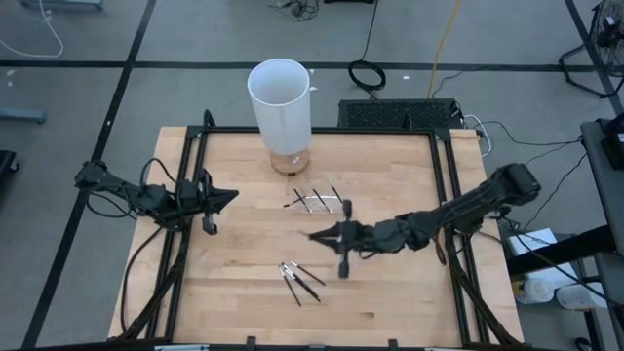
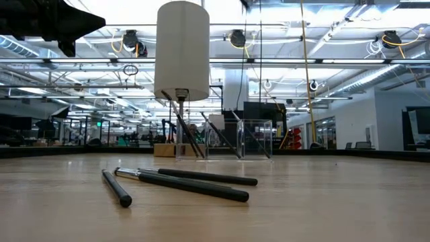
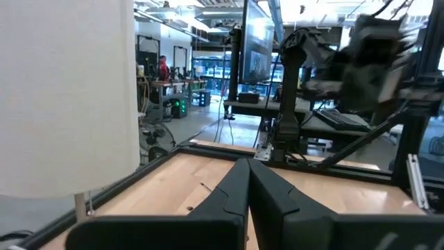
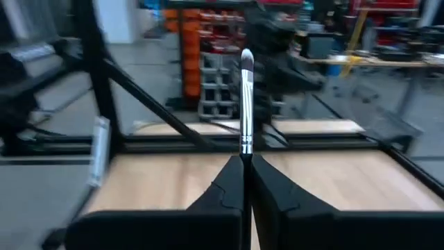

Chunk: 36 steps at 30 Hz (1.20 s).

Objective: Pick & Place Makeup Supplies
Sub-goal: Put the makeup brush into the transparent organizer

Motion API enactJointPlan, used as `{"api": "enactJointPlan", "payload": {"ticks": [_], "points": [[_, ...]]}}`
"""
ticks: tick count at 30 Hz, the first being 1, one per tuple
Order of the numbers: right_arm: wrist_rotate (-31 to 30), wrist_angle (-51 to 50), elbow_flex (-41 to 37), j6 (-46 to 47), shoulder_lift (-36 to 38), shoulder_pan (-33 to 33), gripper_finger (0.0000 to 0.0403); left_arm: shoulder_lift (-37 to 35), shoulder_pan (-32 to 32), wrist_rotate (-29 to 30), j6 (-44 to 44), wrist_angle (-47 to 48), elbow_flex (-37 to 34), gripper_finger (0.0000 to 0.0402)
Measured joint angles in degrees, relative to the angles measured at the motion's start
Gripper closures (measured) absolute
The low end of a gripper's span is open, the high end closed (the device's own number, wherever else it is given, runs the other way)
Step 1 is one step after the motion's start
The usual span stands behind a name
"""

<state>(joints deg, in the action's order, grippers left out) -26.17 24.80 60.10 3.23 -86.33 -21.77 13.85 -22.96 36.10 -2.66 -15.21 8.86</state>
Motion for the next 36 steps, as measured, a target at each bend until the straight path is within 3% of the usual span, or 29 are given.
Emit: {"api": "enactJointPlan", "payload": {"ticks": [5,14,19,23,28,36], "points": [[-1.7,7.1,-10.6,-3.4,3.2,2.1,0.0403,0.0,0.0,0.1,-1.7,0.3,0.0,0.0391],[7.7,26.9,-25.7,-8.3,9.1,9.5,0.0403,0.0,0.0,0.6,-6.0,-3.9,0.0,0.0392],[8.5,34.9,-31.5,-9.9,9.3,12.4,0.0403,0.0,0.0,2.8,-6.6,-3.0,0.0,0.0392],[9.6,37.3,-33.7,-10.2,7.7,15.1,0.0403,0.0,0.0,5.8,-6.3,-3.0,0.0,0.0392],[20.5,40.3,-33.9,-9.6,6.4,19.3,0.0403,0.0,0.0,11.9,-6.7,-0.5,0.0,0.0391],[26.8,46.3,-33.9,-8.4,6.5,26.5,0.0403,0.0,0.0,12.4,-1.1,2.6,0.0,0.0392]]}}
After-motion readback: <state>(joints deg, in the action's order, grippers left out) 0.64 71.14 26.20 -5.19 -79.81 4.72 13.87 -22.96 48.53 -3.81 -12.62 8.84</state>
